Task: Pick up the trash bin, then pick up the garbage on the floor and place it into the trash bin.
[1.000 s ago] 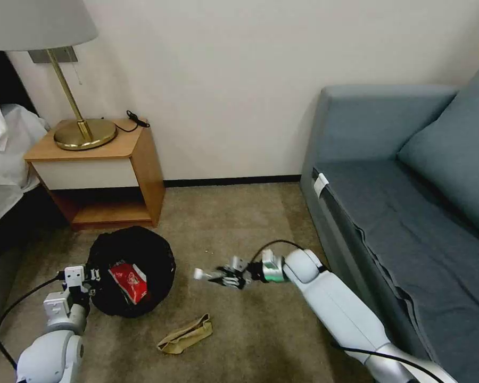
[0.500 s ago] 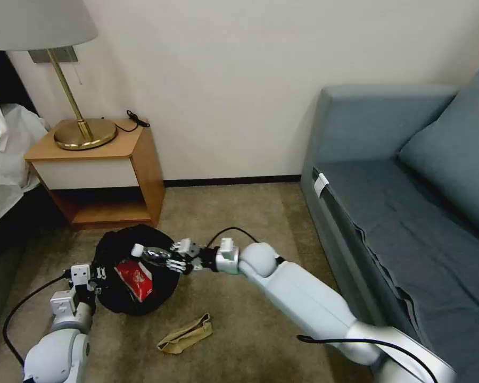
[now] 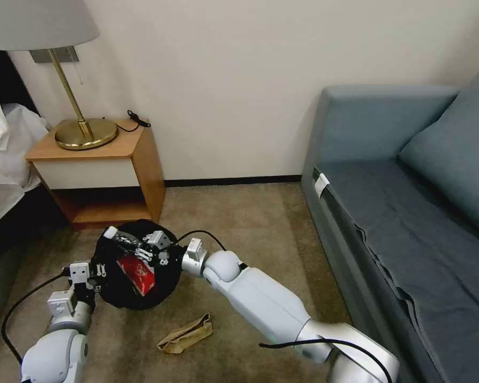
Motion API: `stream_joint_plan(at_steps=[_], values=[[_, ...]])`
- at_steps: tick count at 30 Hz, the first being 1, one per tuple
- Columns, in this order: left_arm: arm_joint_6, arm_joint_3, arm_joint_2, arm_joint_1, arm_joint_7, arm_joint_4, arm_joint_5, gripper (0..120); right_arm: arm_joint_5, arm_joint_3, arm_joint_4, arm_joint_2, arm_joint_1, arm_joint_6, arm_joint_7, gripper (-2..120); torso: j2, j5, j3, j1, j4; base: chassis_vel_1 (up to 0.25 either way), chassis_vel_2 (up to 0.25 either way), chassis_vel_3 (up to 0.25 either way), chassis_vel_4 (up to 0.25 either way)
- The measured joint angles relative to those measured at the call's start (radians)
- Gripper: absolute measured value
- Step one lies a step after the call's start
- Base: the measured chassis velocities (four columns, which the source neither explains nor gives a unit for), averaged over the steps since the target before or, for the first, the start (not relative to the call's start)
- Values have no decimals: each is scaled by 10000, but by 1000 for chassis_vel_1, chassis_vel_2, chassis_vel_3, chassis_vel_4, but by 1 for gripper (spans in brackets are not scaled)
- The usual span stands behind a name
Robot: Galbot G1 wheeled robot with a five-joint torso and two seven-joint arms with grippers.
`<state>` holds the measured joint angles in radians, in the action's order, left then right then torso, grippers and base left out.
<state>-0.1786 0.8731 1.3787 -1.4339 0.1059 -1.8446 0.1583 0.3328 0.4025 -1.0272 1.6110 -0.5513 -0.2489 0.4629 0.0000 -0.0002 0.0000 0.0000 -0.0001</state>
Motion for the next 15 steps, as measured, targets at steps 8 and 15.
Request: stream_joint_plan(at_steps=[8, 15], values=[[7, -38, 81, -5, -40, 45, -135, 4, -451, -492, -146, -41, -236, -43, -20, 68, -1, 0, 0, 0, 0, 0, 0, 0, 0], [7, 90, 16, -37, -73, -3, -23, 4, -899, -507, -234, -52, -389, -60, 56, 93, 0, 2, 0, 0, 1, 0, 0, 0, 0]])
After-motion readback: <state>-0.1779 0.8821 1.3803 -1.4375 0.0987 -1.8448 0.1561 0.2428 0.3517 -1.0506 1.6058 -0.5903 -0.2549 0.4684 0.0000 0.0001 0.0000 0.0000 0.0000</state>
